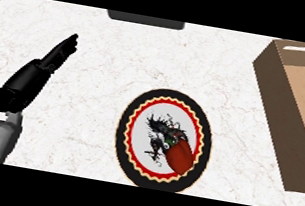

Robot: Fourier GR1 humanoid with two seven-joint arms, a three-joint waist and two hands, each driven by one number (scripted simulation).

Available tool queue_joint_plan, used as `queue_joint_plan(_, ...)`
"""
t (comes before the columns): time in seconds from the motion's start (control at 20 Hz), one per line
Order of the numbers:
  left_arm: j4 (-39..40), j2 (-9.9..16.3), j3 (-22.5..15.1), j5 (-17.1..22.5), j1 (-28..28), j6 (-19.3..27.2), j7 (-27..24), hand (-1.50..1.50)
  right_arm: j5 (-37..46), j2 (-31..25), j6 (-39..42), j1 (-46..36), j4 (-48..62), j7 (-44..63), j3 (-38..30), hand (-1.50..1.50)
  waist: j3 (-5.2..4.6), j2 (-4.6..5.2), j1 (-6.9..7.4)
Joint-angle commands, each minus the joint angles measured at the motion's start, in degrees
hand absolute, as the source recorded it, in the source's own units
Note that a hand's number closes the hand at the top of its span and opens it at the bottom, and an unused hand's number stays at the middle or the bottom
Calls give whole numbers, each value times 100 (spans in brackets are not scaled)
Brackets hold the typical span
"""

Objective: Pick the cupcake from the plate and place it in the cardboard box

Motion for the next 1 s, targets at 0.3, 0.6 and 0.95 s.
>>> queue_joint_plan(0.3,165,-22,65,-34,-31,3,-79,0,-888,197,-474,829,-1135,-1504,-574,-150,3,-9,-72)
queue_joint_plan(0.6,-29,-48,-7,-36,168,-19,-74,0,-2142,601,-2210,293,-1476,-1745,-2340,-150,26,-29,-64)
queue_joint_plan(0.95,-207,140,149,120,70,-220,73,0,-3049,587,-2557,1160,-1970,-2202,-3354,-150,4,-9,-18)
